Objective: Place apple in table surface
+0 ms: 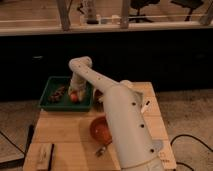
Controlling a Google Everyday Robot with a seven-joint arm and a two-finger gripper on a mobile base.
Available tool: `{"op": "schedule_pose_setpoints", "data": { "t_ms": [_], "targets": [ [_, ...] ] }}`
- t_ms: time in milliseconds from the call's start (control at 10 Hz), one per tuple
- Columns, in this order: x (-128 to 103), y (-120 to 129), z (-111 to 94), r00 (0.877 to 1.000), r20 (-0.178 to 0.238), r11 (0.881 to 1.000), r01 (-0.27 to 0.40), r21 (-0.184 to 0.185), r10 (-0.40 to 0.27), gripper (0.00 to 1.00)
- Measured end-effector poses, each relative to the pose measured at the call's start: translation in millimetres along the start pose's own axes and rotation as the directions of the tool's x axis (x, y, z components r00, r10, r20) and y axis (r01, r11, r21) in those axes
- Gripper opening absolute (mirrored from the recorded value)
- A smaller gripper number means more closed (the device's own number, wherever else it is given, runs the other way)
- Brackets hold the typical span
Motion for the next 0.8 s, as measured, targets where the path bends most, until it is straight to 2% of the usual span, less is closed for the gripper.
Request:
{"op": "schedule_pose_setpoints", "data": {
  "t_ms": [200,300,800],
  "targets": [
    [-0.8,1.1,-1.5,1.000,0.002,1.000,0.007,0.008,-0.007,0.04],
    [-1.4,1.6,-2.5,1.000,0.008,1.000,0.010,0.016,-0.010,0.00],
    [-7.4,2.4,-14.6,0.999,0.030,0.996,0.027,0.082,-0.029,0.00]
  ]
}}
